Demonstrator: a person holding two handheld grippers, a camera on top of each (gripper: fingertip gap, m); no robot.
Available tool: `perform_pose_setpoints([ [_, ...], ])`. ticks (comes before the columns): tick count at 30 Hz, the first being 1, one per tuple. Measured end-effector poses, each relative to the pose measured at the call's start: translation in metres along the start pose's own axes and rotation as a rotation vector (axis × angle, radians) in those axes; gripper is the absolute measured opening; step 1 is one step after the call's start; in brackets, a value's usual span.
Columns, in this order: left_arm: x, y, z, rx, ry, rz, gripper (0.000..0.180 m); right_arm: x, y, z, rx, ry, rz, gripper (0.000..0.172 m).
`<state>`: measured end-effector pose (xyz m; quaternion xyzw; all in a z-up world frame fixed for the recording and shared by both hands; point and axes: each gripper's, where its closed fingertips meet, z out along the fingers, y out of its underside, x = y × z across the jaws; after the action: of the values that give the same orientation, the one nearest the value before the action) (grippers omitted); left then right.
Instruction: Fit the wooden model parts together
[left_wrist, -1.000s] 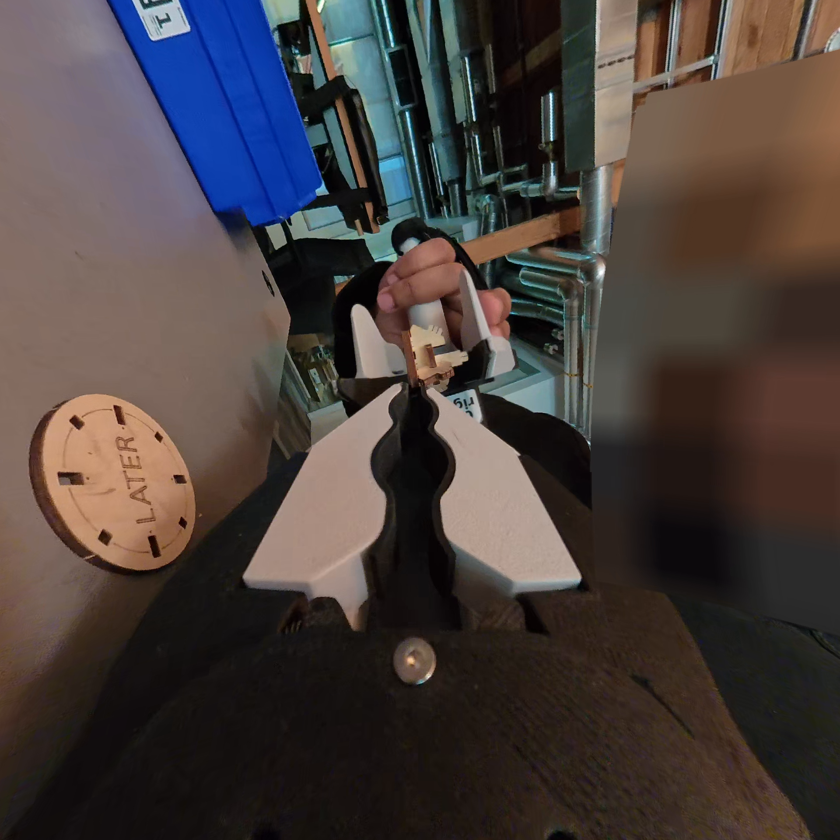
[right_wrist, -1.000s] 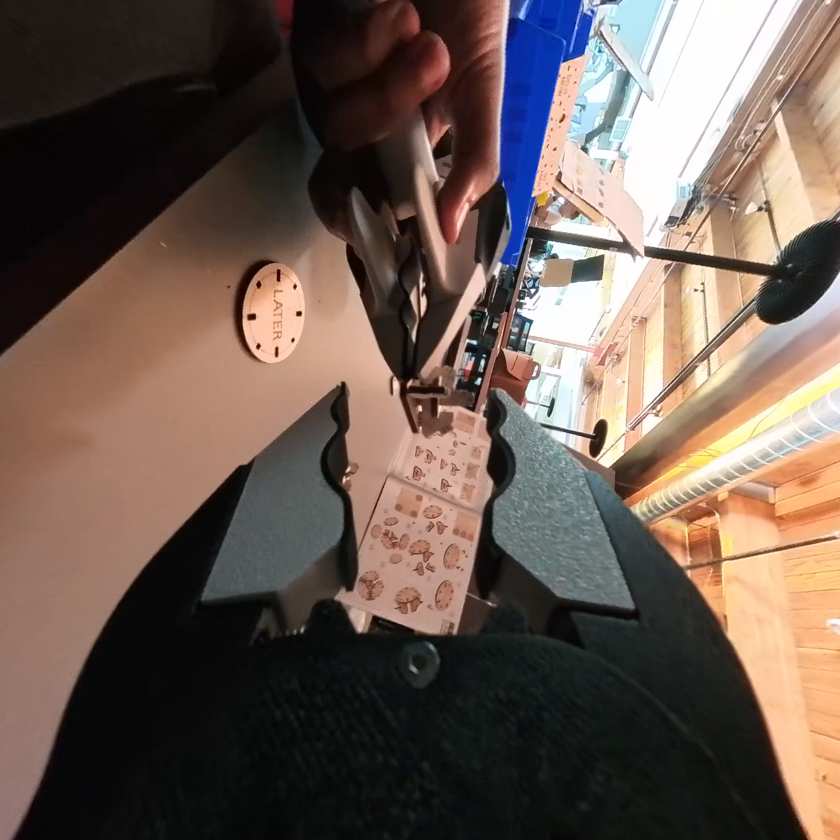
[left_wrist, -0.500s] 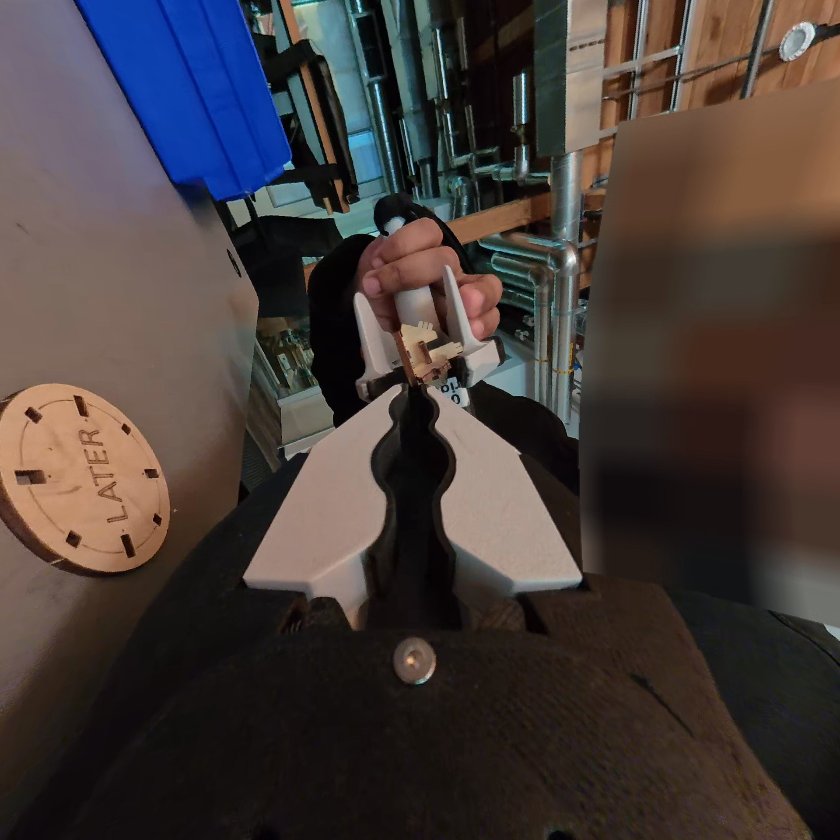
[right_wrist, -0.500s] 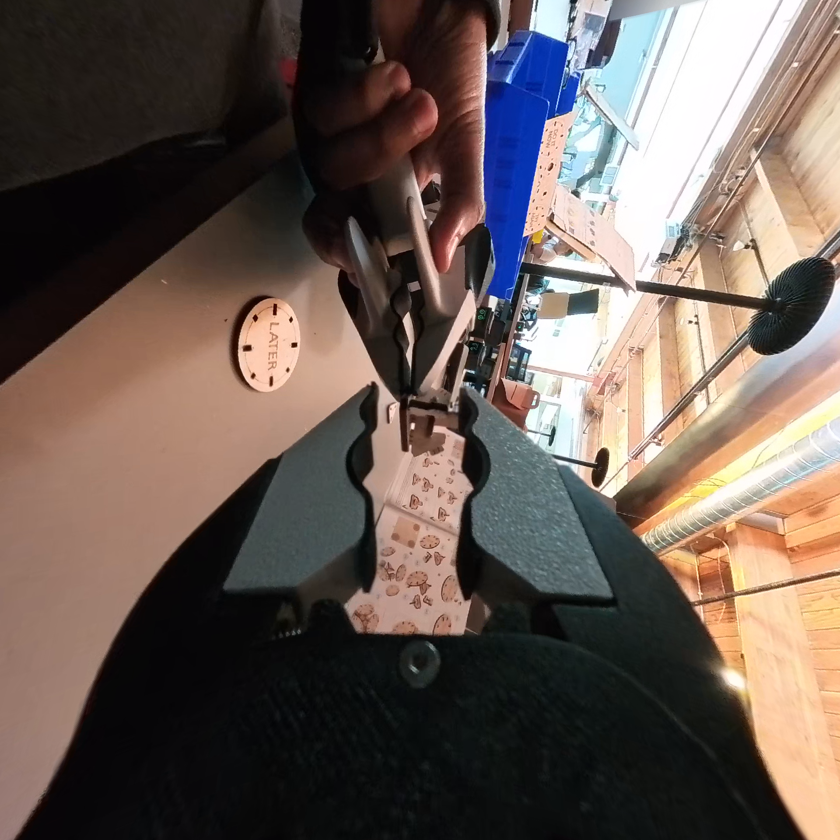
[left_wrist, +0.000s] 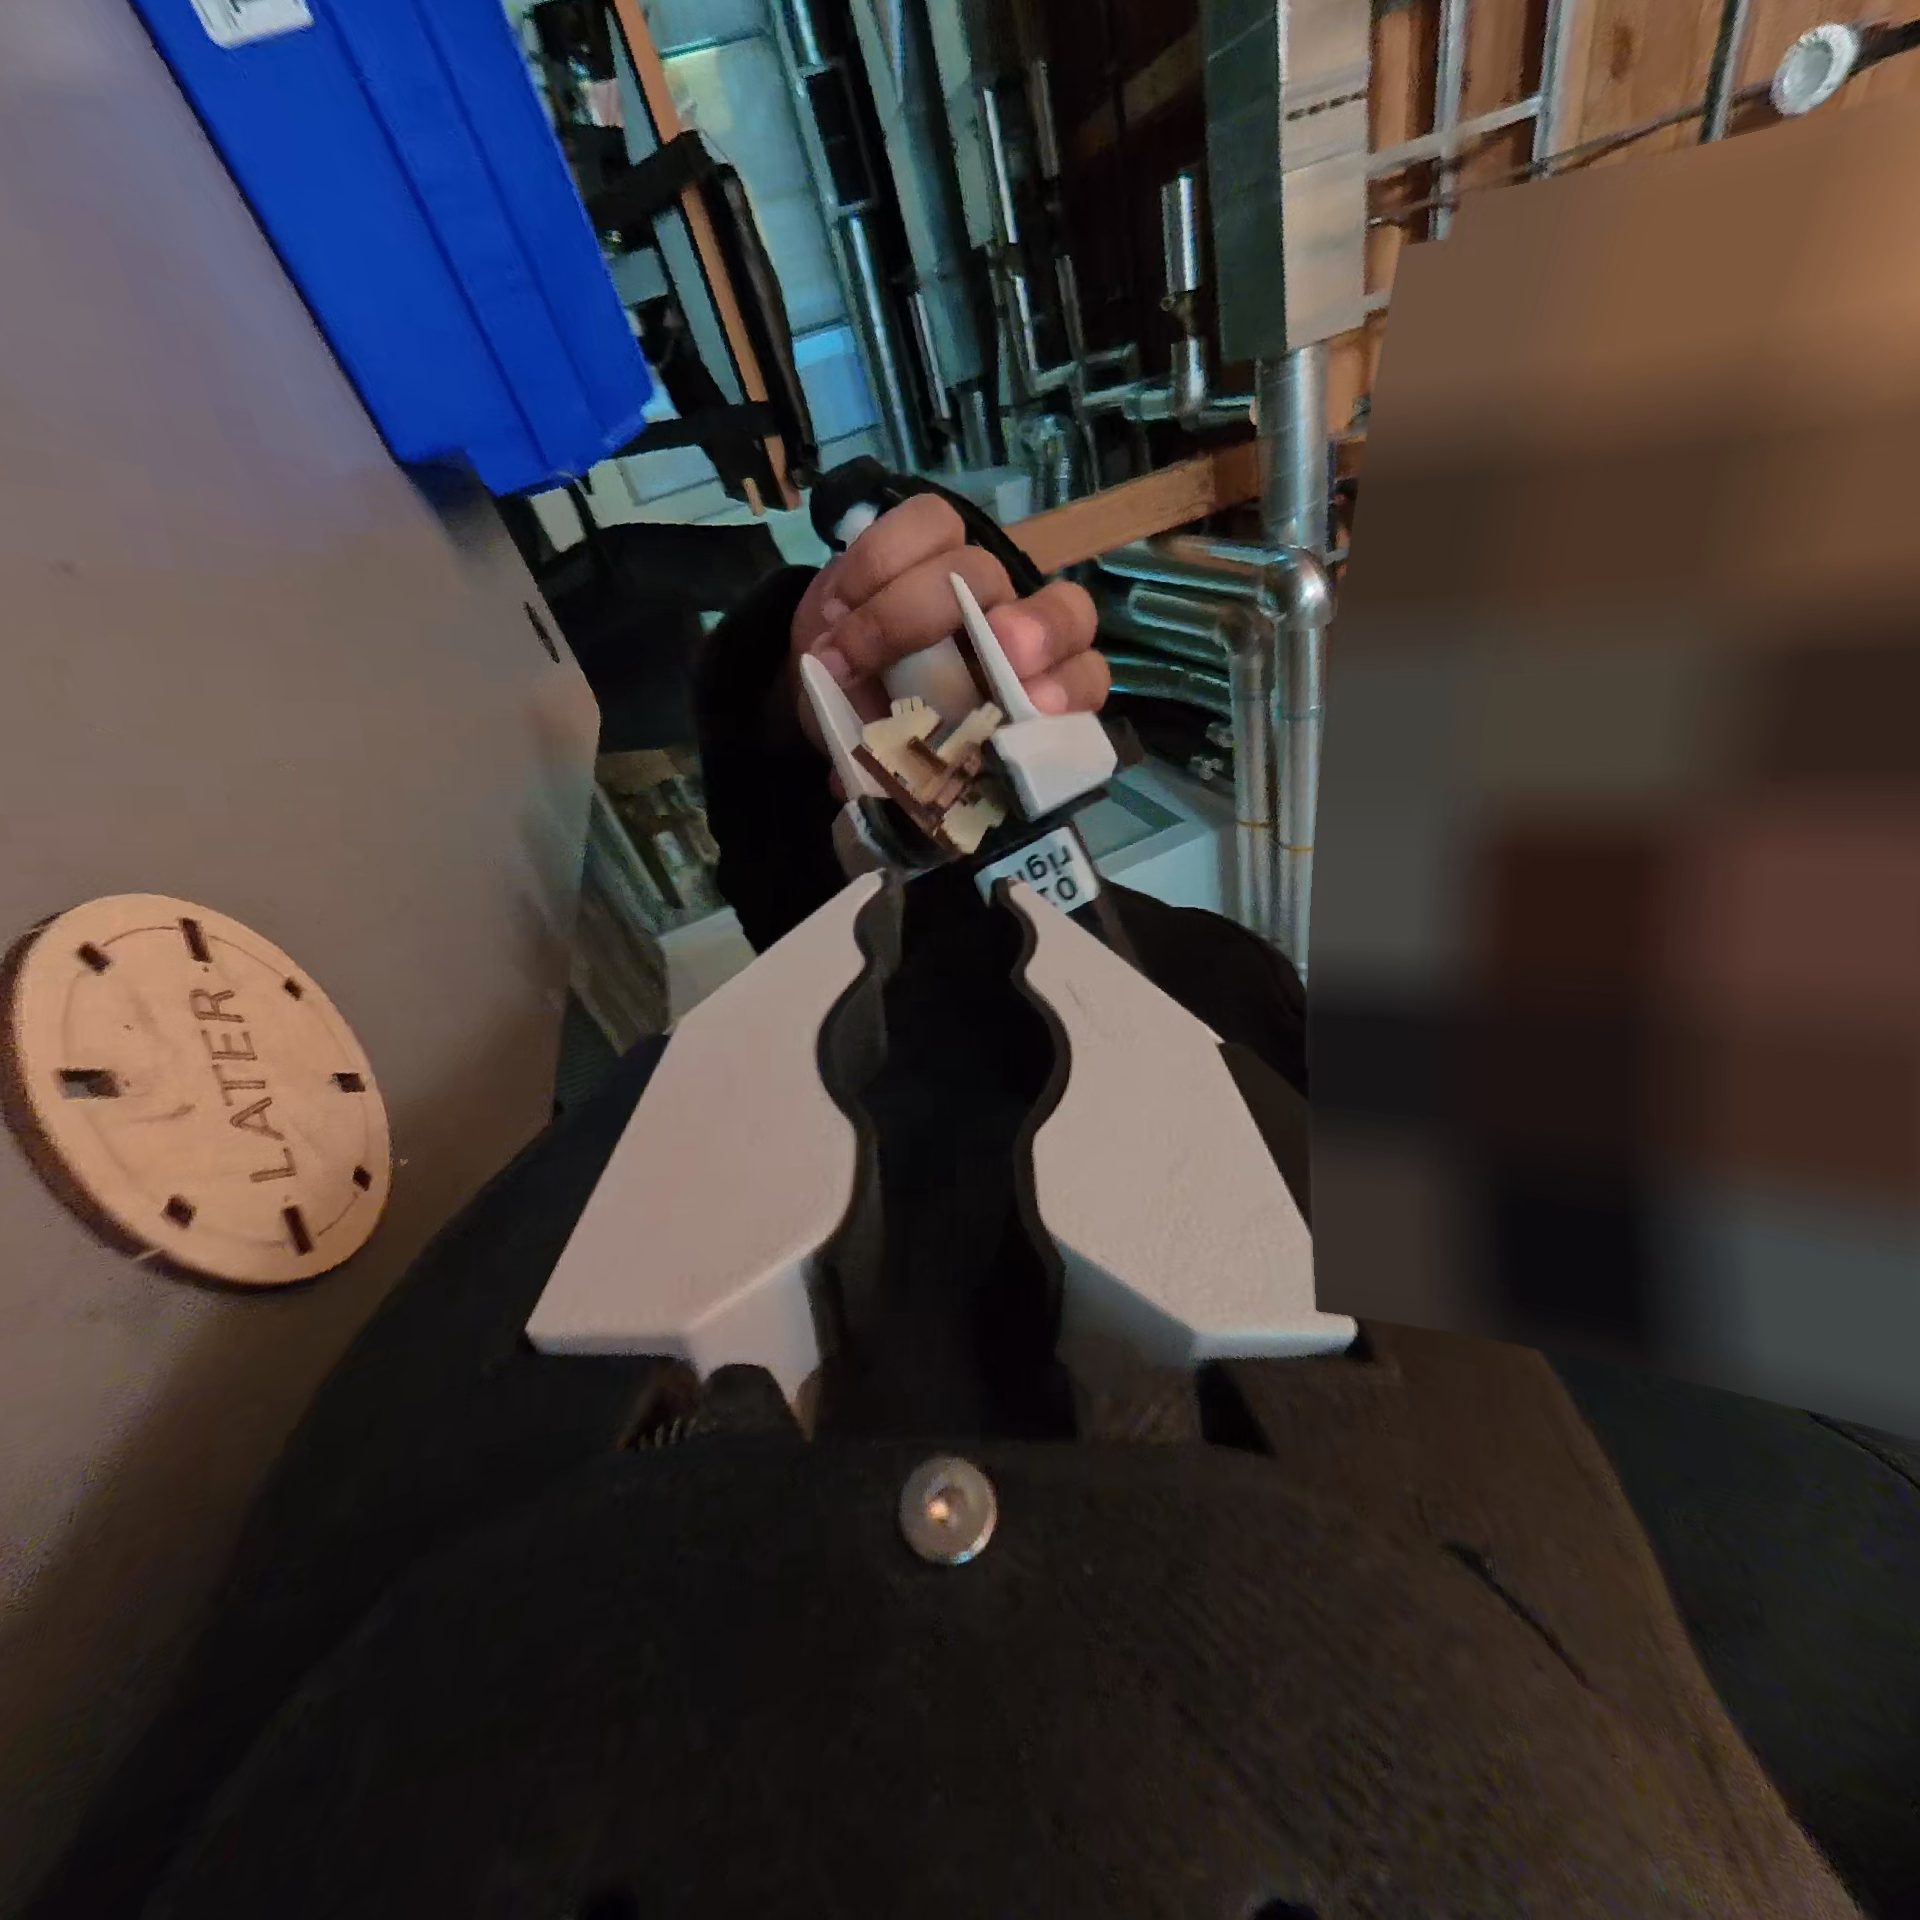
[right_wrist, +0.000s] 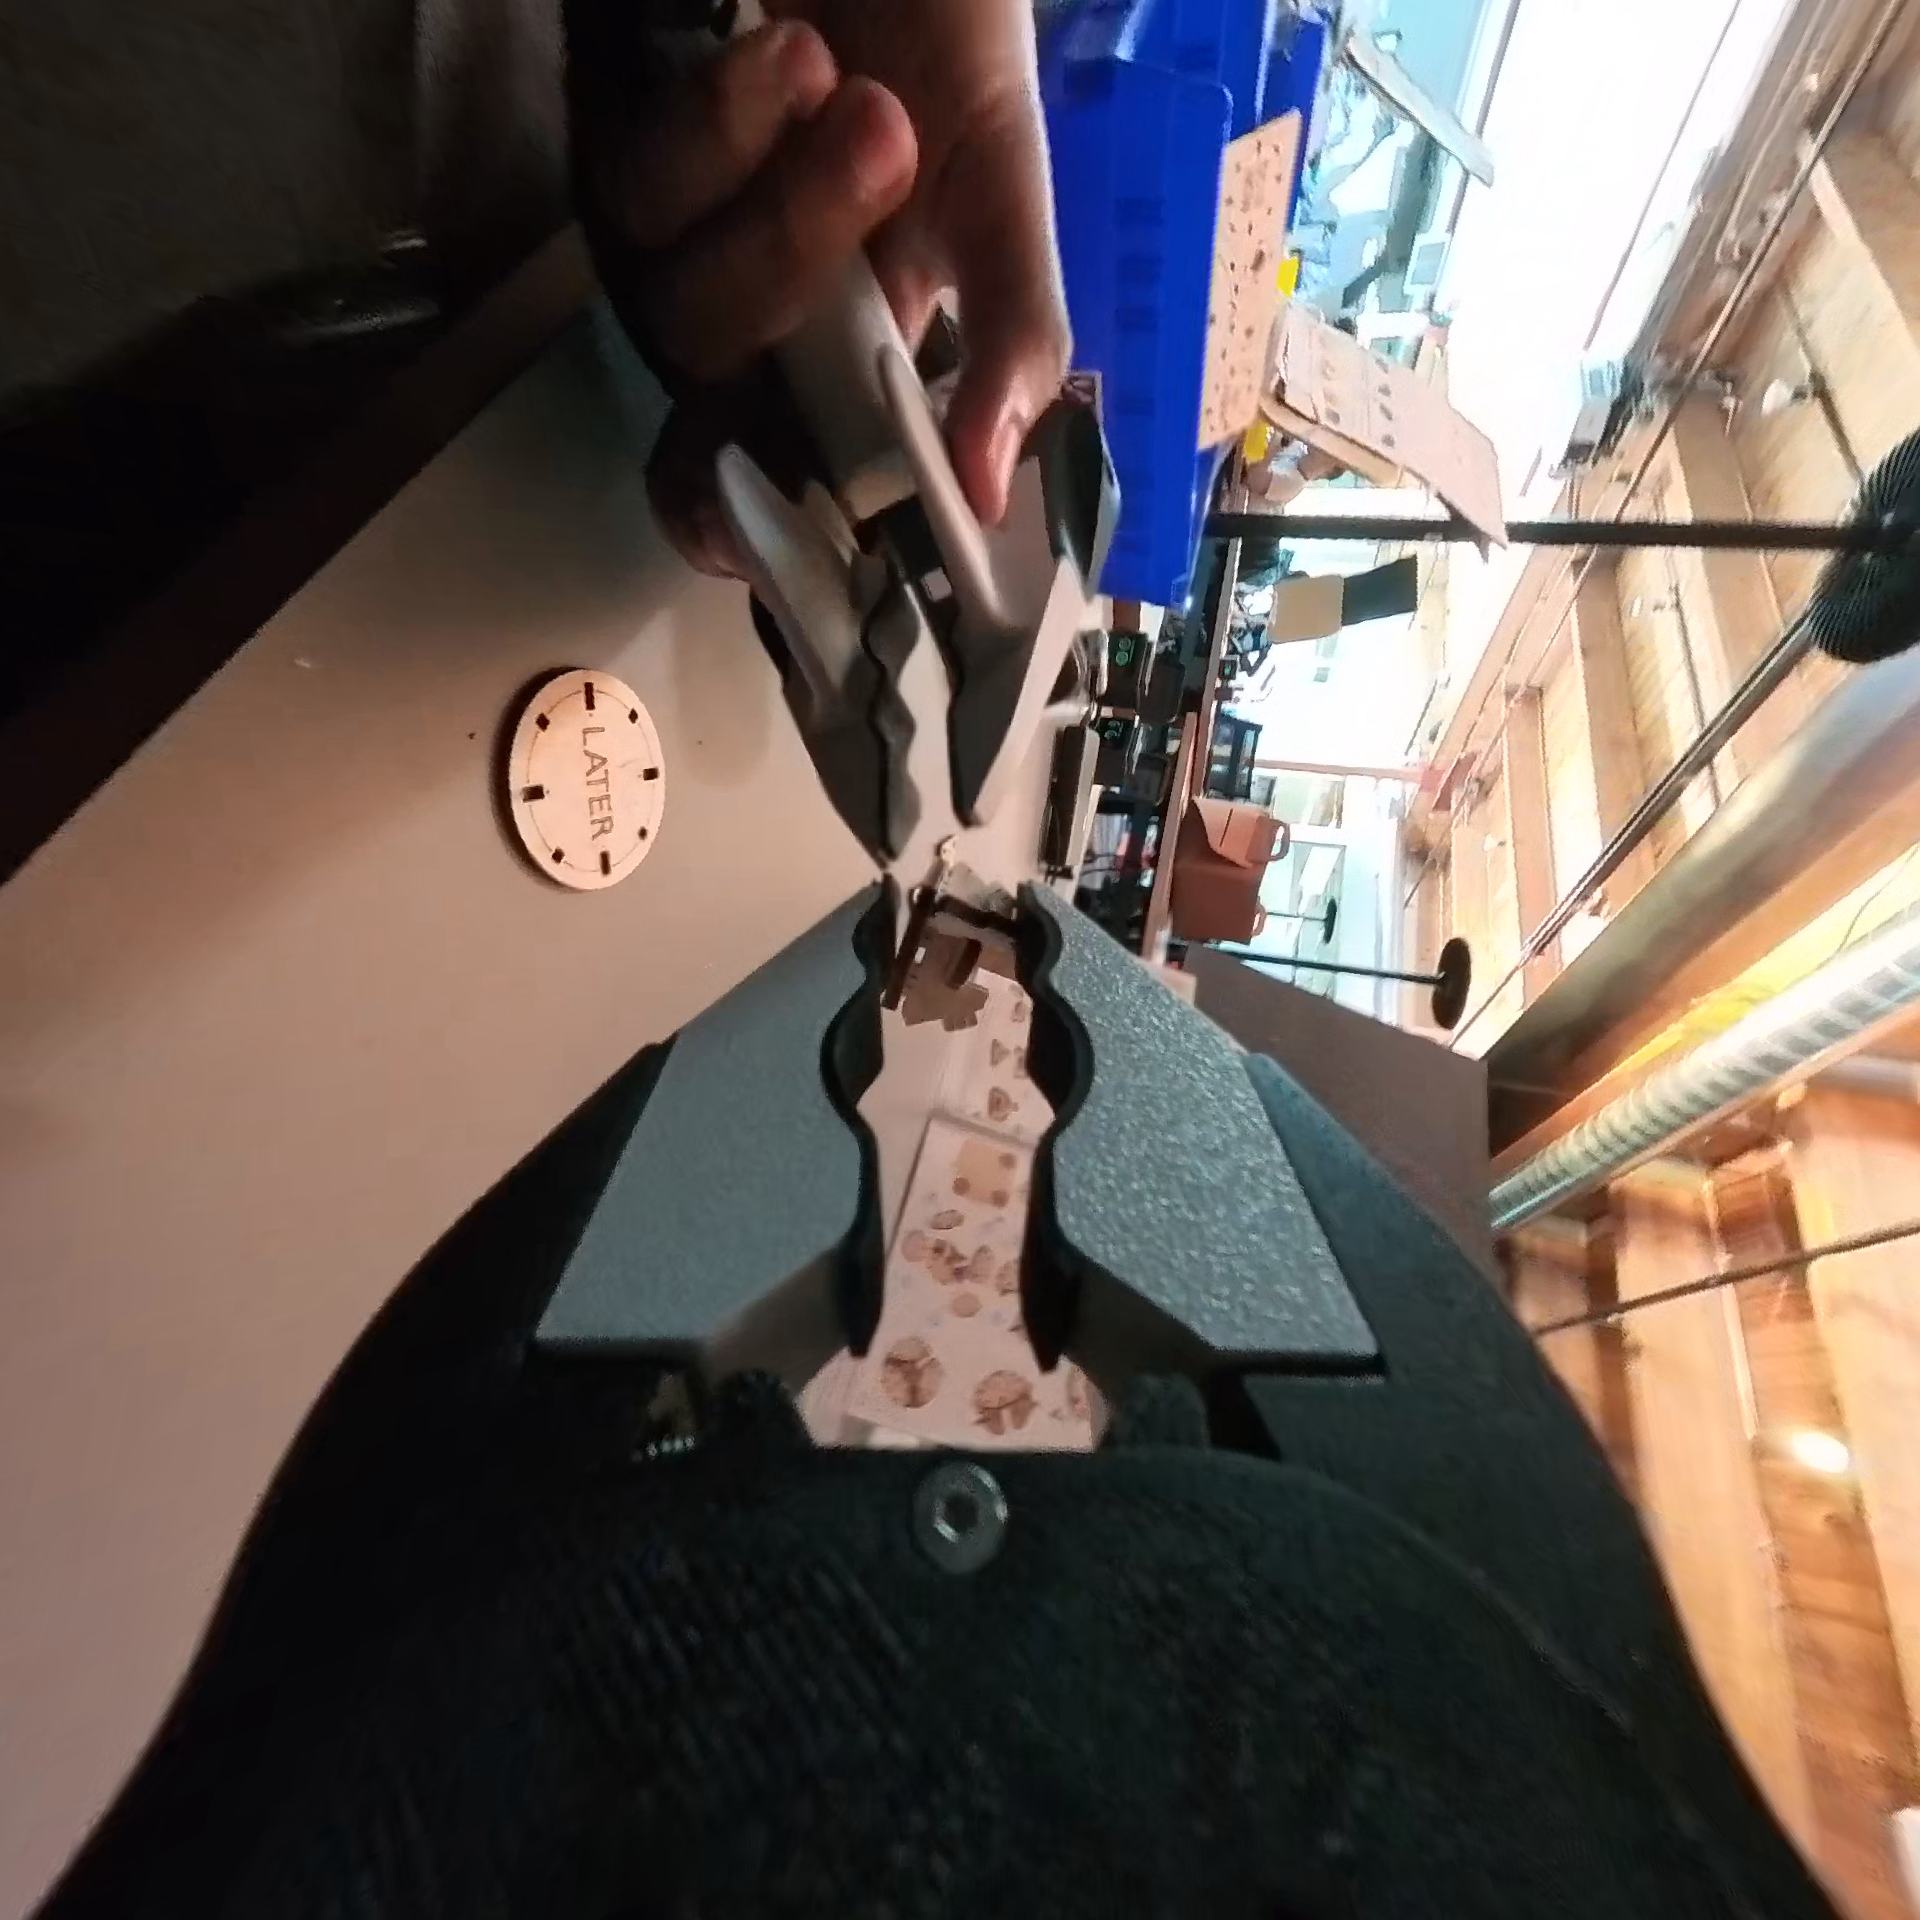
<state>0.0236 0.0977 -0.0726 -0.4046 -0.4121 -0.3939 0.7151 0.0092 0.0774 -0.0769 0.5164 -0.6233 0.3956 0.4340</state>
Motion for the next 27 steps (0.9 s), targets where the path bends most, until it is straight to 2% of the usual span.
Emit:
perform_pose_setpoints([
  [4, -0.005, -0.007, -0.012, 0.016, -0.188, 0.175, 0.033, -0.002, 0.011, -0.003, 0.000, -0.034, 0.281, 0.020],
  [6, -0.017, -0.013, -0.023, 0.007, -0.387, 0.337, 0.040, -0.010, 0.015, -0.003, 0.007, -0.082, 0.448, 0.020],
  [9, -0.049, -0.016, -0.043, -0.096, -0.754, 0.550, 0.050, -0.018, 0.016, -0.002, 0.048, -0.120, 0.668, 0.020],
  [12, -0.072, -0.011, -0.049, -0.209, -0.966, 0.650, 0.062, -0.022, 0.018, -0.003, 0.089, -0.103, 0.802, 0.020],
  [16, -0.093, -0.006, -0.053, -0.311, -1.146, 0.727, 0.075, -0.022, 0.023, -0.005, 0.119, -0.072, 0.931, 0.020],
  [18, -0.097, -0.006, -0.056, -0.339, -1.214, 0.765, 0.073, -0.021, 0.025, -0.008, 0.138, -0.055, 0.984, 0.020],
  [24, -0.101, -0.007, -0.058, -0.403, -1.309, 0.789, 0.069, -0.025, 0.034, -0.013, 0.151, -0.004, 1.090, 0.020],
  [27, -0.104, -0.004, -0.058, -0.444, -1.354, 0.818, 0.074, -0.024, 0.040, -0.016, 0.142, 0.037, 1.107, 0.020],
])
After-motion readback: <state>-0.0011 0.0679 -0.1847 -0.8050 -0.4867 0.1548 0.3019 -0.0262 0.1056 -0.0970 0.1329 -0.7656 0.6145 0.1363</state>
